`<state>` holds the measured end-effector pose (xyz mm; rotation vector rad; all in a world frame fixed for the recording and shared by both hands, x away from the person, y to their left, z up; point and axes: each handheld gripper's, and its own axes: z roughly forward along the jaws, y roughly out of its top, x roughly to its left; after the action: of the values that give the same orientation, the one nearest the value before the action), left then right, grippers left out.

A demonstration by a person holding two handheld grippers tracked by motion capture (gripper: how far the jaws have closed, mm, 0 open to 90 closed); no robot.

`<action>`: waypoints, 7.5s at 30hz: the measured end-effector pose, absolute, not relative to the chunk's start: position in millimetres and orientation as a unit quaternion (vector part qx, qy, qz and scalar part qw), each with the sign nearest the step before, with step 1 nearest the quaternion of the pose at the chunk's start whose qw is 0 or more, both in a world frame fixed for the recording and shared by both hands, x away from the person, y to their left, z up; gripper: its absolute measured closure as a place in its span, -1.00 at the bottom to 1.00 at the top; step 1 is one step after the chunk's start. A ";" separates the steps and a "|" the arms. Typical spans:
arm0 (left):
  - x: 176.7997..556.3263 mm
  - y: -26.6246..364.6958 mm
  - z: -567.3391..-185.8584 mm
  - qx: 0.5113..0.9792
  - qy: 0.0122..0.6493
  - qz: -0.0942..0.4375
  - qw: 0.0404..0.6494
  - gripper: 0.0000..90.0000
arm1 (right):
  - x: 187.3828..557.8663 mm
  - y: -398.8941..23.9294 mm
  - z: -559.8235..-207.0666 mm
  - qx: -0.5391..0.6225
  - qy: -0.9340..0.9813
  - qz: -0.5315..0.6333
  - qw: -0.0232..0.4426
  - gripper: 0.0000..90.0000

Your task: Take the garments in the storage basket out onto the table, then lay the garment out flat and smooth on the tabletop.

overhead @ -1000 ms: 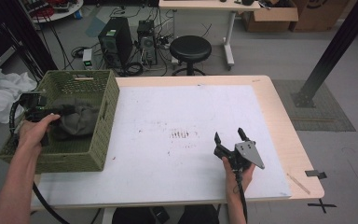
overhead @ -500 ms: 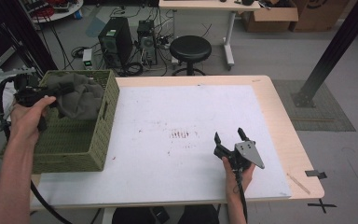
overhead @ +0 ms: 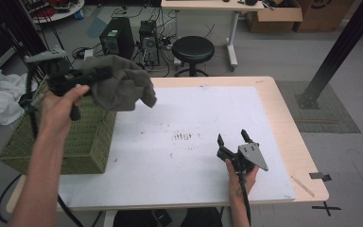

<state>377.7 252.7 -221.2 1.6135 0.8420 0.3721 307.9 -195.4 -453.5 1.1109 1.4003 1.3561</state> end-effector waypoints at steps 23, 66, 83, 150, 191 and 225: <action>379.2 86.4 -435.4 0.792 0.374 0.055 0.479 0.63 | 309.4 -195.3 -453.0 0.451 0.566 0.540 0.430 -0.65; 332.8 168.4 -395.5 0.728 0.428 0.096 0.528 -0.17 | 310.4 -194.5 -452.5 0.440 0.580 0.541 0.421 -0.62; 357.1 132.7 -416.2 0.757 0.390 0.063 0.520 -0.12 | 321.0 -192.9 -449.3 0.442 0.614 0.538 0.371 0.01; 339.6 200.4 -406.4 0.687 0.481 0.159 0.521 0.05 | 391.6 -183.8 -439.7 0.489 0.732 0.422 0.216 0.99; 344.5 183.1 -404.6 0.698 0.471 0.149 0.518 0.02 | 319.4 -222.3 -408.0 0.425 0.739 0.482 0.204 0.45; 358.0 155.5 -432.3 0.717 0.498 0.162 0.459 0.10 | 336.4 -116.3 -448.8 0.353 0.799 0.475 0.103 0.40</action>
<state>358.0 155.5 -432.3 1.7657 1.2273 0.3987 336.4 -116.3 -448.8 1.0429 2.3589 1.4013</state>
